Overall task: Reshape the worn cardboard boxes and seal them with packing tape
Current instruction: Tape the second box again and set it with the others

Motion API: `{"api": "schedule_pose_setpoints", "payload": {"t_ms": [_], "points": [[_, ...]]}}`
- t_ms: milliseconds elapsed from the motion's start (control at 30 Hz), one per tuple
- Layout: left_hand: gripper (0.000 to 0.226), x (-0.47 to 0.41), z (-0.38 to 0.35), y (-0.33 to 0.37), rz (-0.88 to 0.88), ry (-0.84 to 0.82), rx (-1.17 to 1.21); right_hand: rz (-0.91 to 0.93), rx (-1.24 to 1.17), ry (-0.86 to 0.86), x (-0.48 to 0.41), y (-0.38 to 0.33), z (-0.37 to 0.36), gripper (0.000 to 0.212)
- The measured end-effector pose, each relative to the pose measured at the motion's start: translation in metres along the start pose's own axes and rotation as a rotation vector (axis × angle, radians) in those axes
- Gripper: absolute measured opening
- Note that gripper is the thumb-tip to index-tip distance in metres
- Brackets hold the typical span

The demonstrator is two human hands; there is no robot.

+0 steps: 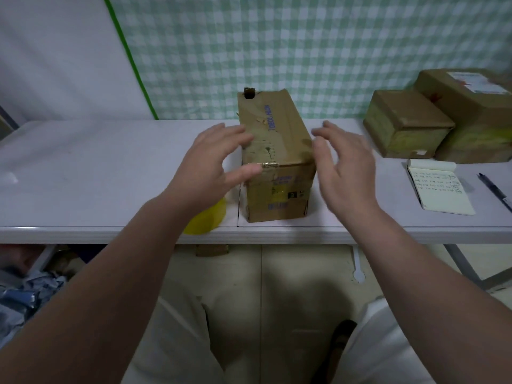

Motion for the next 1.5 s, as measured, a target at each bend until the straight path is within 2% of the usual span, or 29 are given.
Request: {"api": "schedule_pose_setpoints", "payload": {"t_ms": [133,233,467,633,733,833,1033,1233,1500], "points": [[0.061,-0.011,-0.013,0.001,-0.059,-0.037,-0.008,0.158,0.055,-0.267,-0.012,-0.015,-0.035,0.047],[0.058,-0.011,-0.020,-0.004,-0.103,0.012,-0.029,0.165,0.085,-0.349,-0.008,-0.005,-0.050,0.046],[0.063,-0.009,-0.023,-0.001,-0.197,0.124,-0.104,0.168,0.097,-0.265,-0.005,-0.003,-0.049,0.044],[0.085,-0.009,-0.022,0.001,-0.218,0.102,-0.154,0.157,0.092,-0.241,-0.004,-0.003,-0.050,0.044],[0.074,-0.011,-0.015,0.006,-0.152,0.184,-0.076,0.147,0.085,-0.234,-0.004,-0.002,-0.050,0.045],[0.062,-0.013,-0.017,0.014,-0.203,0.300,-0.091,0.137,0.083,-0.233,-0.003,-0.002,-0.050,0.044],[0.065,-0.007,-0.023,0.016,-0.284,0.479,-0.206,0.141,0.076,-0.214,-0.002,-0.002,-0.049,0.042],[0.076,-0.004,-0.020,0.022,-0.325,0.498,-0.307,0.138,0.054,-0.224,-0.001,-0.003,-0.049,0.043],[0.075,-0.009,-0.019,0.031,-0.243,0.559,-0.287,0.127,0.038,-0.252,0.000,-0.003,-0.047,0.043]]}}
Point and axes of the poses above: each hand's wrist, its own x-axis away from the middle knuckle, its own z-axis out of the back of the hand, y = z × x, the point moved 8 cm from there along -x, towards the middle knuckle, and after that the axes turned 14 degrees about z, right-handed, at the moved point
